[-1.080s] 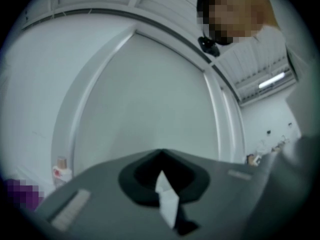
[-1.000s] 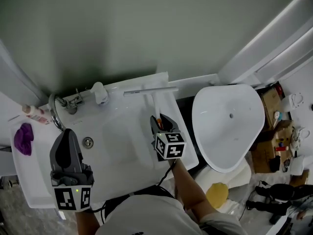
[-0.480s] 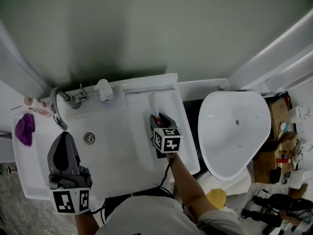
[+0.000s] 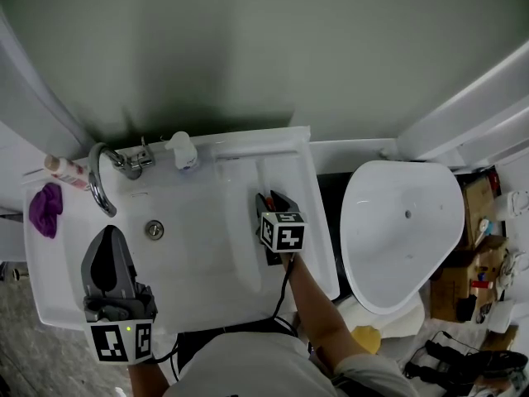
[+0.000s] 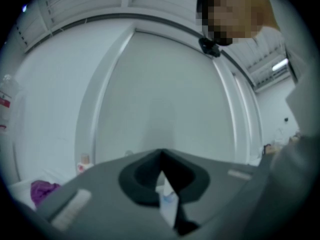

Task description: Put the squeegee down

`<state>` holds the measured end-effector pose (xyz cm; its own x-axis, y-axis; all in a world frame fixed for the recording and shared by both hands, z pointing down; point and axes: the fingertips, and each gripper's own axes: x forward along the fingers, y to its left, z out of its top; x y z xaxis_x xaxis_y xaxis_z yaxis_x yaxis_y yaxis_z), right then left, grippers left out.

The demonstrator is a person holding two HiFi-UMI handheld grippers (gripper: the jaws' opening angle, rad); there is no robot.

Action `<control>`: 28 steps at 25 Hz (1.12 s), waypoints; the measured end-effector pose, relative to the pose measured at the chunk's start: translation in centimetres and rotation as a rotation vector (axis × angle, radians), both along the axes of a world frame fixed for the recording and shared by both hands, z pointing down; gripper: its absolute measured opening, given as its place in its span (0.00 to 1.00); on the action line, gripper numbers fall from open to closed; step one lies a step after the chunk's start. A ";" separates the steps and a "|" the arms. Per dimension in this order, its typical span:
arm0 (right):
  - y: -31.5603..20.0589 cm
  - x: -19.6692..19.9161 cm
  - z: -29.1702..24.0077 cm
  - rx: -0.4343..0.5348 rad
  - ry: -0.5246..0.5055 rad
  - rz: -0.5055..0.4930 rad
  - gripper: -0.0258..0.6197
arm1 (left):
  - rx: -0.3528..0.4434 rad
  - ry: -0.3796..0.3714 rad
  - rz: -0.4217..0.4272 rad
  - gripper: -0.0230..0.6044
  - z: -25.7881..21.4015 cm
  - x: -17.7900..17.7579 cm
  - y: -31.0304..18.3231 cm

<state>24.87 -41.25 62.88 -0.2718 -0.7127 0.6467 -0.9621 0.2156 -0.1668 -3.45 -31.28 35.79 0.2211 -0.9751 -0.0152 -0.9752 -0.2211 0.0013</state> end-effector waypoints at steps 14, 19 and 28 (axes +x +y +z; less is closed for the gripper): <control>-0.2 -0.6 1.5 -0.085 0.112 -0.028 0.24 | 0.008 -0.008 -0.030 0.05 -0.4 -0.3 1.3; -0.2 -0.4 1.5 -0.080 0.124 -0.013 0.26 | 0.018 -0.006 -0.033 0.05 -0.7 -1.0 1.8; 1.9 0.1 -1.9 0.011 0.090 0.052 0.29 | 0.039 0.014 0.008 0.05 -1.5 -2.0 2.9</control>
<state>24.98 -39.33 61.01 -0.1753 -0.7317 0.6587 -0.9831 0.1659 -0.0774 -5.50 -28.42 34.25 0.2283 -0.9720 -0.0563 -0.9734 -0.2290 0.0060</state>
